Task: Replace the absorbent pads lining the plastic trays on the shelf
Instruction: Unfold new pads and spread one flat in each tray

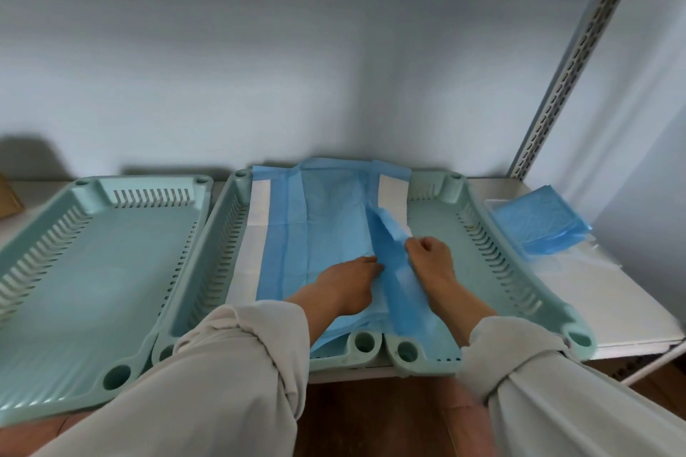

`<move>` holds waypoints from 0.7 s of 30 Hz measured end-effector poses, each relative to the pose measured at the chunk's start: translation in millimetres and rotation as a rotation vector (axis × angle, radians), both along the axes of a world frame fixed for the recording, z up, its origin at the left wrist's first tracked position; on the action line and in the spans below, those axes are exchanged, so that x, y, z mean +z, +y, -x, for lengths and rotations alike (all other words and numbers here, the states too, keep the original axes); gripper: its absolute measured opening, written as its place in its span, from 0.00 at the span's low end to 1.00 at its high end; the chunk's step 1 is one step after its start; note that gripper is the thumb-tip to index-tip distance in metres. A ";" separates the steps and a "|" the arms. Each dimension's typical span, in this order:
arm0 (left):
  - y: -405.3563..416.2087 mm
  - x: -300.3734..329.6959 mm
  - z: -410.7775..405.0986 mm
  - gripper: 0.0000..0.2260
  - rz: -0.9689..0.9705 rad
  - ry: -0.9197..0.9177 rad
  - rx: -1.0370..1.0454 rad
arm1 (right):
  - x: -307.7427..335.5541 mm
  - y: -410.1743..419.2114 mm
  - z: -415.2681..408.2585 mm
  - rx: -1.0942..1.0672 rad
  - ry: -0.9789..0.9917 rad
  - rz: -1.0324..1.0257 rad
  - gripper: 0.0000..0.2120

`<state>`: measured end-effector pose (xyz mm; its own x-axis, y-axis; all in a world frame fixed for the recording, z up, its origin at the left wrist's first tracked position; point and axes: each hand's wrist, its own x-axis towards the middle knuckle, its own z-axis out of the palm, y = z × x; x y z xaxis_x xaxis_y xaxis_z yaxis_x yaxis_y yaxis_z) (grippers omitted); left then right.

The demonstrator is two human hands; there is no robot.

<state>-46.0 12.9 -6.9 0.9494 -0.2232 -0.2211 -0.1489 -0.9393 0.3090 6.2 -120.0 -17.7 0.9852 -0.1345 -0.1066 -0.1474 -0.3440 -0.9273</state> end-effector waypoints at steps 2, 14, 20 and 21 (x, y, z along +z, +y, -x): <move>-0.2 0.0 -0.9 0.25 0.011 0.027 -0.001 | 30.7 6.6 0.5 0.035 -0.033 -0.277 0.10; 76.1 -20.8 31.3 0.28 0.011 0.154 0.490 | 67.0 86.4 40.7 0.431 0.088 -0.415 0.04; 76.9 -39.2 40.0 0.35 -0.044 0.138 0.575 | 35.7 95.4 40.1 0.380 0.165 -0.210 0.05; 75.0 -41.2 38.9 0.33 -0.065 0.134 0.573 | 31.5 95.4 39.2 0.369 0.169 -0.181 0.05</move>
